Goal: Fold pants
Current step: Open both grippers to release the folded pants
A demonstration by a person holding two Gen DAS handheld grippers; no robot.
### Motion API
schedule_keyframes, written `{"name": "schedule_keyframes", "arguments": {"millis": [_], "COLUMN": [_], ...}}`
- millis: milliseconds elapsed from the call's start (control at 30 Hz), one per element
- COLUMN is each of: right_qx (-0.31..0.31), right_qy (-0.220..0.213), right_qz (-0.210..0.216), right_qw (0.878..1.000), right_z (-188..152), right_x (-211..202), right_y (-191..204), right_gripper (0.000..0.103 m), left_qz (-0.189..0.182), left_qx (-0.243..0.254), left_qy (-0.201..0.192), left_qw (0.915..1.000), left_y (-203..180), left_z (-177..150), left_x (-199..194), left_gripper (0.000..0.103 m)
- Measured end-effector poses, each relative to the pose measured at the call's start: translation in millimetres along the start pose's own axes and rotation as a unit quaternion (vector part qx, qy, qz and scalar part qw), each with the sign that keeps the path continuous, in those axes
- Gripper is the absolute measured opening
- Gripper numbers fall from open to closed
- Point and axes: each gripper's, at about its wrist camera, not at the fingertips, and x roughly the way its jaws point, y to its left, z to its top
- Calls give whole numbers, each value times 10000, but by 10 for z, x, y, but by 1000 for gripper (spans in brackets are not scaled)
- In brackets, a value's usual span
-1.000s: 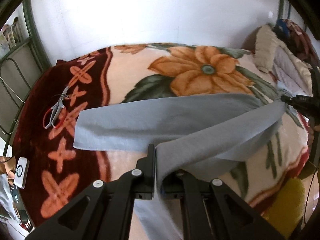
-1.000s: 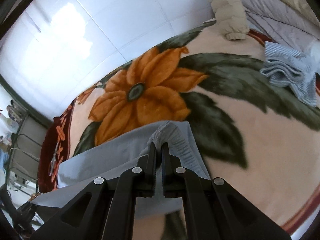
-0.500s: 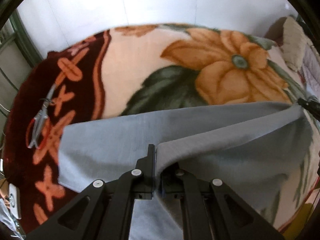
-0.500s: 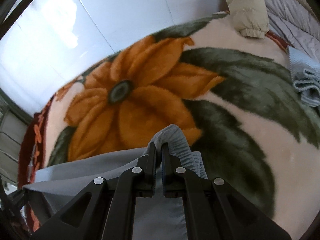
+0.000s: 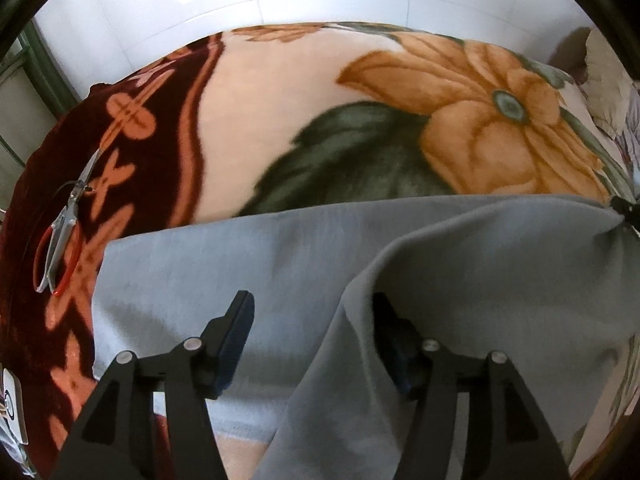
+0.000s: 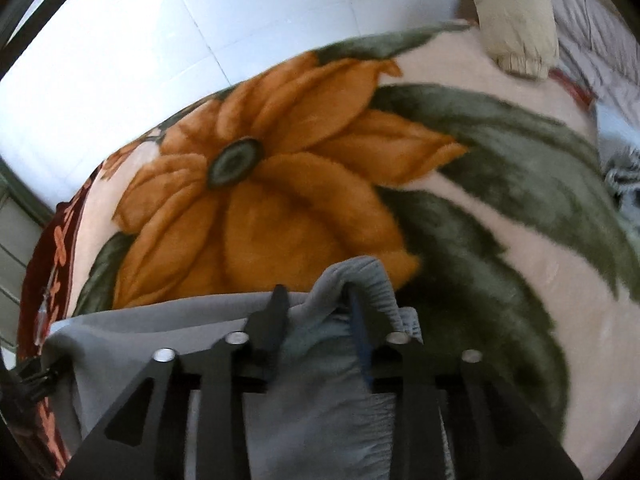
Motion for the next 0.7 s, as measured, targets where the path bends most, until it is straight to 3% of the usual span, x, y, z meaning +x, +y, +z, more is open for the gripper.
{"name": "schedule_keyframes", "arguments": {"millis": [133,333,700], "right_qx": [-260,-412,-555], "right_qy": [-213,-371,-212], "right_qz": [-158,-52,228], "right_qw": [9993,9984,9980], "right_z": [8,-78,-549], "right_x": [-183,-482,-852], "right_y": [99,214,343], "right_gripper": [47,47,47], "left_qz": [-62,-368,-491], "left_qx": [-20,-89,-187], "left_qy": [-74,-173,-333], "left_qw": [10000,9991,9981], "left_y": [55,5,-137], "left_z": [-54,-180,-682], "left_x": [-150,-428,-825], "left_gripper": [71,72,72]}}
